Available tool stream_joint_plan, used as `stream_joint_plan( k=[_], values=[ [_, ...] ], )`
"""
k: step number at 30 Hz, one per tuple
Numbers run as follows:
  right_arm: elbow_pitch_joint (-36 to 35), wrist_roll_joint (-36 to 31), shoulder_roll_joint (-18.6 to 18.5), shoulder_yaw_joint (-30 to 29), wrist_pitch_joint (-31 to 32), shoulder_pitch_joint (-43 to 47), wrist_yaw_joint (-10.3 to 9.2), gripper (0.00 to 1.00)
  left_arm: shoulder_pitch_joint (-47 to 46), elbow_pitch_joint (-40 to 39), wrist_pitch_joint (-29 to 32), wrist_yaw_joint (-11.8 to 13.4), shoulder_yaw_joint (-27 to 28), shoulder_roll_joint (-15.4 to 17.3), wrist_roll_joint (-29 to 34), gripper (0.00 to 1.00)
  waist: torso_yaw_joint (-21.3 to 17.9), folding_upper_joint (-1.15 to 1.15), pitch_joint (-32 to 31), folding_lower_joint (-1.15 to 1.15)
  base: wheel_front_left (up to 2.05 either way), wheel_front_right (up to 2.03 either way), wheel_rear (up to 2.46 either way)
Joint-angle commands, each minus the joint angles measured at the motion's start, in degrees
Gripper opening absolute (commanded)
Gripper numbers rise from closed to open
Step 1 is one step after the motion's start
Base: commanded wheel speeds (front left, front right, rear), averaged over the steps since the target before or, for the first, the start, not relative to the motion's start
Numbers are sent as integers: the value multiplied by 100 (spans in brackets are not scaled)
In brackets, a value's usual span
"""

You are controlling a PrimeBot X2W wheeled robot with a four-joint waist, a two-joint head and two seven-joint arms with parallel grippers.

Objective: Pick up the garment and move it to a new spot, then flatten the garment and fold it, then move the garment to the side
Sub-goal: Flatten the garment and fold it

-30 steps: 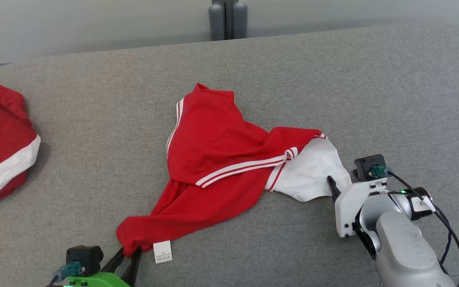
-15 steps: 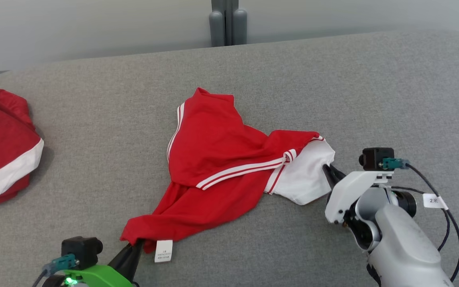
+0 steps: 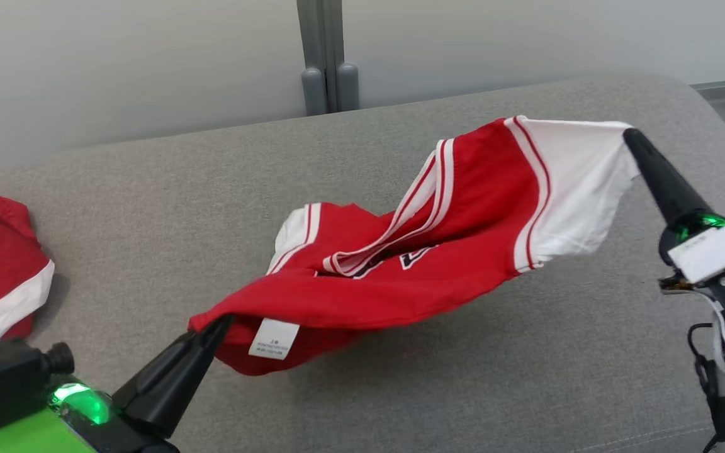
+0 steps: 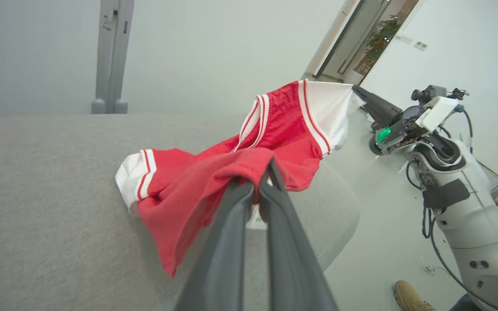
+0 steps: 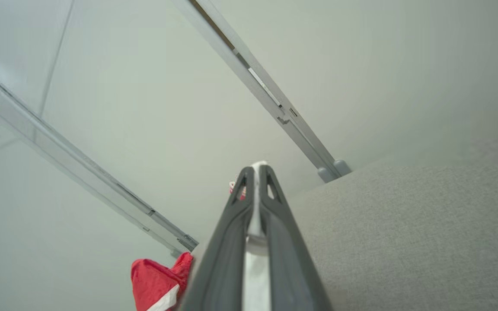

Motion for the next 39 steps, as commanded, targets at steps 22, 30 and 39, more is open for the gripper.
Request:
stream_joint_plan(
  k=[22, 30, 39],
  values=[
    [-1457, 740, 366, -1694, 1286, -1763, 1, 0, -2997, -987, 1781, 798, 707, 1324, -1996, 0, -951, 0, 766, 0, 0, 0, 0],
    [758, -1038, 368, -1415, 685, -4420, 1, 0, -5608, 1516, 1940, 580, 24, 1408, -911, 0, -730, 0, 2210, 0, 0, 0, 0],
    [3689, -1938, 375, -1209, -1202, -7295, 1, 0, -8915, 4725, 325, 147, -999, 388, 1063, 0, -476, 0, 3380, 0, 0, 0, 0]
  ],
)
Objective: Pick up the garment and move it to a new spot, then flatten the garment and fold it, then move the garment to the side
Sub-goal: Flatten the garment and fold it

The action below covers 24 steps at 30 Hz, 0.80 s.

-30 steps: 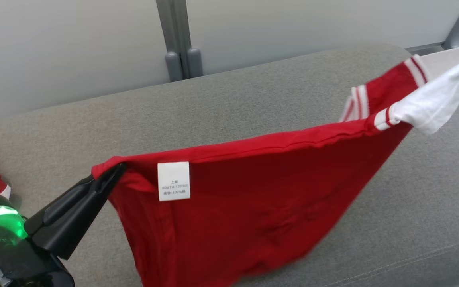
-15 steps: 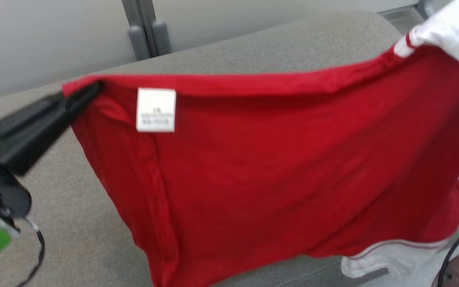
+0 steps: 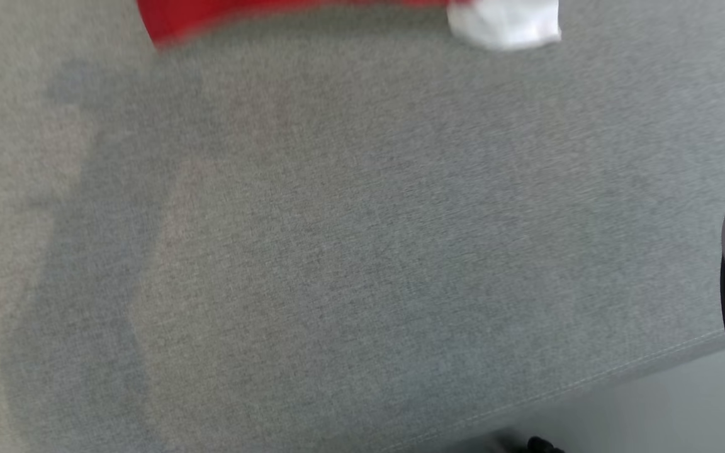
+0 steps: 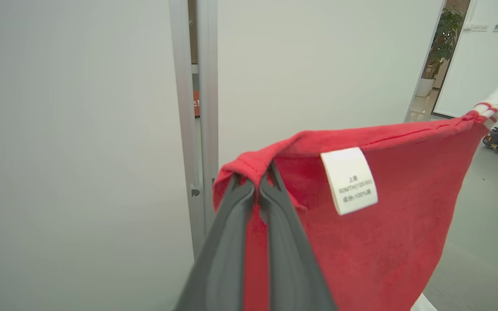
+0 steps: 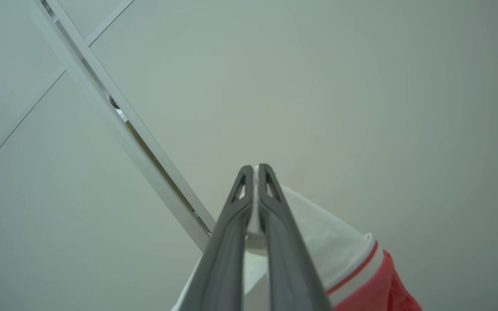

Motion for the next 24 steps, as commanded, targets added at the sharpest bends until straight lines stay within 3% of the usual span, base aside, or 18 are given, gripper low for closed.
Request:
stream_joint_plan(
  k=[1, 4, 9, 13, 17, 20, 24],
  values=[
    [272, 137, 21, 204, -213, -190, 1, 0, -237, 385, -400, -51, -78, -119, 212, 0, 312, 0, 981, -2, 0, 0, 0],
    [827, 403, 4, 595, -688, -232, 1, 0, -539, 1160, -1381, -145, -478, -173, 766, 0, 318, 0, 1075, -2, 0, 0, 0],
    [1111, 1136, -1, 1299, -1201, 618, 1, 0, 126, 1709, -2475, -180, -1196, -76, 655, 0, 287, 0, 868, -2, 0, 0, 0],
    [707, 1879, 4, 1926, -1423, 2045, 1, 0, 1286, 1672, -3214, -173, -1640, 241, 203, 0, 229, 0, 431, -2, 0, 0, 0],
    [-31, 2158, 0, 2273, -1539, 3727, 1, 0, 2728, 1462, -3707, -174, -1831, 611, -187, 0, 180, 0, -122, -2, 0, 0, 0],
    [-548, 2121, -18, 2270, -1487, 4868, 1, 0, 3737, 1130, -3942, -108, -1846, 749, -397, 0, 165, 0, -525, -2, 0, 0, 0],
    [-1220, 2167, -51, 1941, -1290, 6263, 1, 0, 5024, 370, -4146, 207, -1822, 857, -600, 0, 229, 0, -1025, -2, 0, 0, 0]
  ],
)
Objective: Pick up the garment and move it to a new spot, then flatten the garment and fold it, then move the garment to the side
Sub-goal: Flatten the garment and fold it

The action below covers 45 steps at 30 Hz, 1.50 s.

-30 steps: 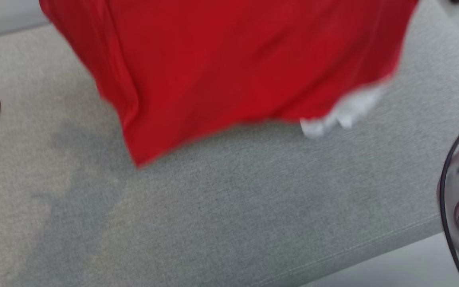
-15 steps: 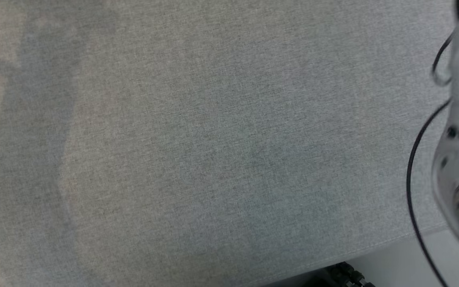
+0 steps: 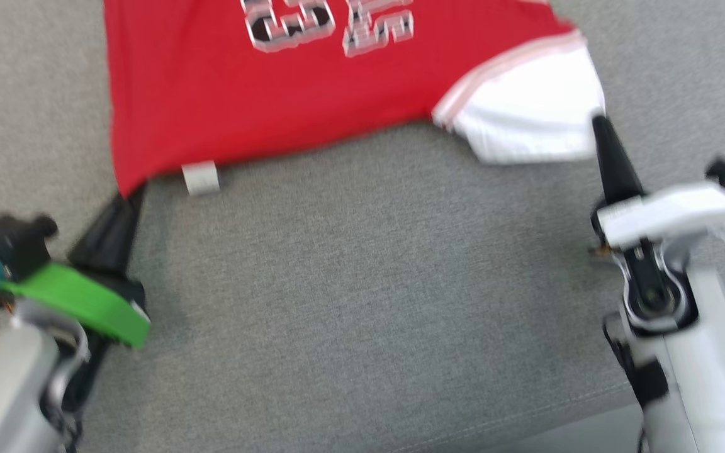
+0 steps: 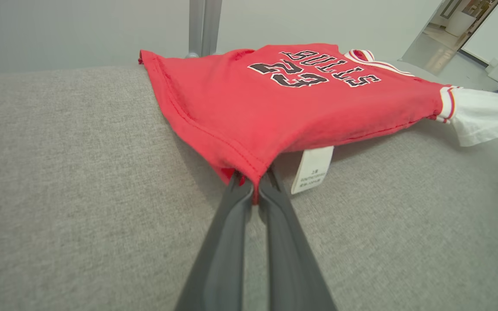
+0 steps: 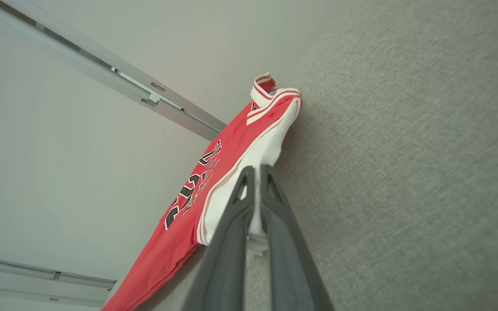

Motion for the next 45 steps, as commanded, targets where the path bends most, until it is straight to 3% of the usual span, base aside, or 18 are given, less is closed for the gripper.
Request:
stream_joint_plan(
  k=[1, 11, 17, 26, 34, 45],
  values=[
    [-210, -35, -36, -140, 107, 522, 0, 0, 468, -290, -60, 167, -11, 63, -40, 0, -42, 0, -945, 0, 0, 0, 0],
    [-1366, 27, 18, -931, 765, 3151, 1, 0, 2797, -1924, -79, 1197, -513, 56, -103, 0, 81, 0, -1369, 0, 0, 0, 0],
    [-1498, 255, 19, -975, 649, 3672, 1, 0, 3313, -2346, -50, 1336, -605, -30, -397, 0, 63, 0, -1258, 0, 0, 0, 0],
    [-1237, -137, 22, -1056, 995, 2644, 1, 0, 2639, -2392, 577, 1198, -453, 93, -711, 0, 54, 0, -1171, 0, 0, 0, 0],
    [-707, -891, 23, -1238, 1576, 1293, 1, 0, 1778, -2312, 1485, 1113, -393, 223, -976, 0, 201, 0, -875, 0, 0, 0, 0],
    [239, -2166, 21, -1420, 2045, -470, 0, 0, 662, -1537, 2353, 979, -517, -27, -1027, 0, 385, 0, -370, 0, 0, 0, 0]
  ],
)
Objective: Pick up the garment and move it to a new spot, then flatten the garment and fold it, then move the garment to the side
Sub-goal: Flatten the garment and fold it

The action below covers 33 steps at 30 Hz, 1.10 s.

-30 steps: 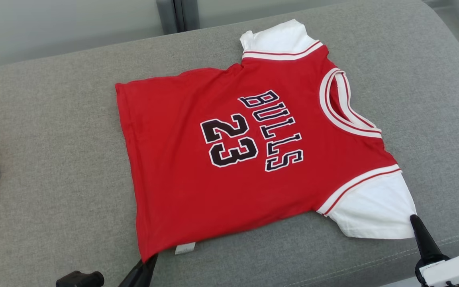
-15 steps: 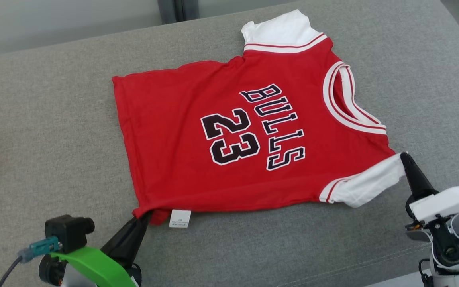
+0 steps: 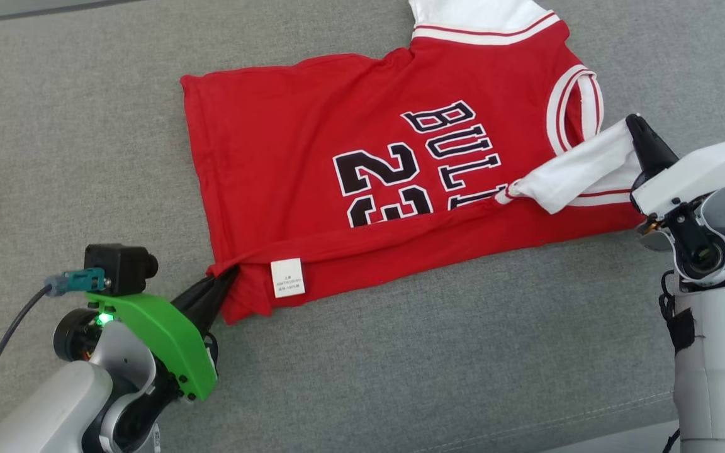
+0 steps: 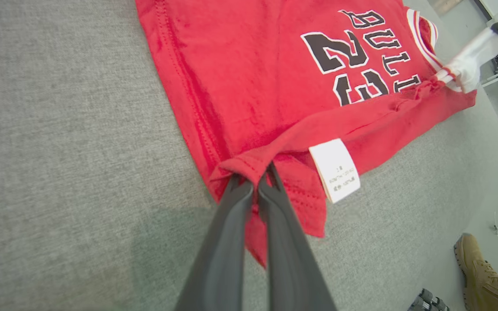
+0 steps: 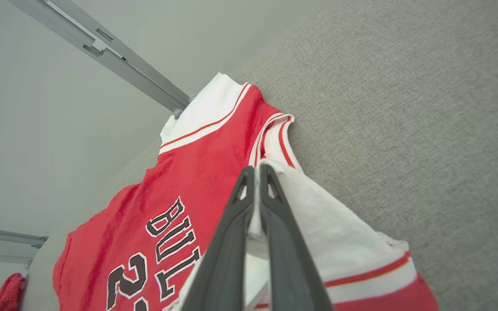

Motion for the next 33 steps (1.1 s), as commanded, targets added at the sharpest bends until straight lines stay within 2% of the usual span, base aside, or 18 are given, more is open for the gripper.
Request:
stream_joint_plan(
  k=[1, 2, 3, 4, 5, 10, 14, 18, 21, 25, 33],
  values=[
    [125, -206, -13, -27, -33, -138, 0, 0, -176, 100, 32, -56, -18, -43, 33, 0, 90, 0, 129, 0, 0, 0, 0],
    [169, -301, -9, 19, -34, -189, 0, 45, -212, 164, 63, -77, -32, -81, 24, 9, 99, 0, 137, 0, 0, 0, 0],
    [227, -386, -6, 68, -42, -227, 0, 100, -250, 230, 88, -102, -63, -109, 28, 45, 106, 0, 137, 0, 0, 0, 0],
    [252, -446, -10, 58, -101, -247, -1, 100, -276, 275, 73, -122, -64, -121, 42, 97, 110, 0, 124, 0, 0, 0, 0],
    [231, -536, -24, 79, -179, -242, 0, 100, -293, 325, 25, -118, -38, -125, 47, 100, 110, 0, 97, 0, 0, 0, 0],
    [-275, -829, -23, 270, -289, 226, -1, 100, 120, 193, -266, -9, 107, 61, 11, 100, 36, 0, -124, 0, 0, 0, 0],
    [-943, -1147, -270, 364, -31, 827, -1, 100, 543, -280, -551, 265, 208, 252, 84, 100, -3, 0, -217, 0, 0, 0, 0],
    [-1360, -1504, -550, 420, 295, 1336, -1, 100, 846, -696, -640, 484, 128, 160, 82, 100, -10, 0, -112, 0, 0, 0, 0],
    [-1365, -1810, -634, 326, 404, 1486, -1, 100, 811, -695, -613, 595, -45, 39, 283, 100, -17, 0, 19, 0, 0, 0, 0],
    [-1201, -2042, -591, 269, 506, 1463, -1, 100, 678, -623, -588, 615, -202, -242, 316, 100, 4, 0, 161, 0, 0, 0, 0],
    [-843, -2175, -453, 285, 497, 1219, -1, 100, 492, -205, -543, 600, -323, -402, 441, 100, 28, 0, 280, 0, 0, 0, 0]
  ],
)
